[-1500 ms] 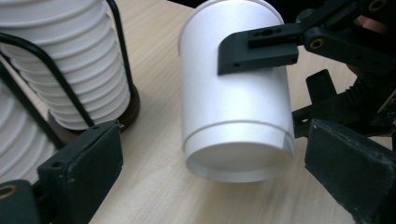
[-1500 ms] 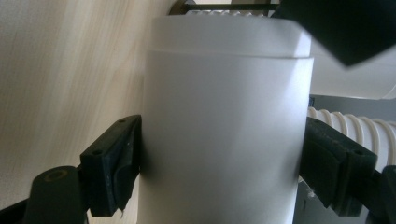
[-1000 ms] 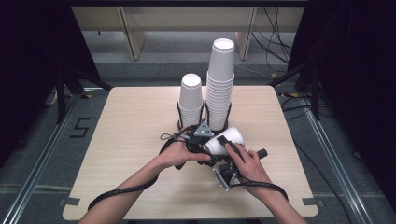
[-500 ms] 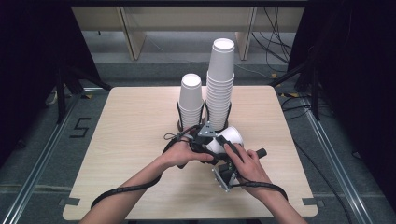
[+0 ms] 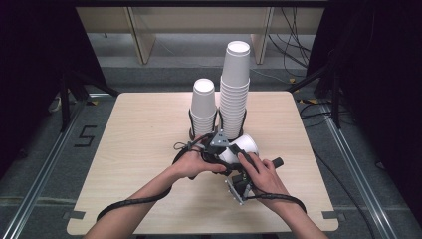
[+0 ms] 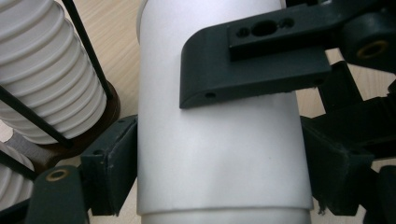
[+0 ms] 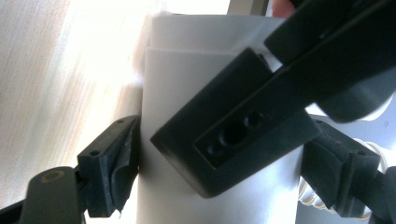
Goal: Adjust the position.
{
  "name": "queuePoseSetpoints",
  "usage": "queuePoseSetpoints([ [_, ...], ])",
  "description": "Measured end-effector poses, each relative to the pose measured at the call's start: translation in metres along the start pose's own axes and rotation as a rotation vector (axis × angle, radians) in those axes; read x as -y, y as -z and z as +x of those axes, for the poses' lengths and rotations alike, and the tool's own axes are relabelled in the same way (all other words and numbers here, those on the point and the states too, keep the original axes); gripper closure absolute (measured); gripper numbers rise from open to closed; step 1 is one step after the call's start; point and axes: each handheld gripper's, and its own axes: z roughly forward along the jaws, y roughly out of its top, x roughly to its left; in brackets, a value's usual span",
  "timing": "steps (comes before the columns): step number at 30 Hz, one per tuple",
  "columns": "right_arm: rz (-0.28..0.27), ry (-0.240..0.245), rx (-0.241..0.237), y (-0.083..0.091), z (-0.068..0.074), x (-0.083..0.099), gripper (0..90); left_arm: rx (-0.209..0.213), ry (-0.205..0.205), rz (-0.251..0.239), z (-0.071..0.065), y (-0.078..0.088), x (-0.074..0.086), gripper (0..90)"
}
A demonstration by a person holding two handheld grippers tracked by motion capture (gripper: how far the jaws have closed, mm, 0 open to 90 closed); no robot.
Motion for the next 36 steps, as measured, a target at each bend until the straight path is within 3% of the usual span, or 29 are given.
queuePoseSetpoints([
  [12, 0.000, 0.019, 0.005, 0.0000, -0.0016, 0.0007, 17.7, -0.001, -0.020, 0.002, 0.0005, 0.0014, -0.0011, 21.4],
  [20, 0.008, 0.041, -0.006, 0.0004, -0.0038, 0.0012, 17.2, -0.005, -0.009, -0.012, 0.0002, 0.0010, -0.0009, 21.8],
  [36, 0.005, 0.024, 0.005, -0.0005, -0.0025, 0.0007, 15.9, -0.005, -0.009, -0.015, 0.0006, 0.0020, -0.0007, 22.0],
])
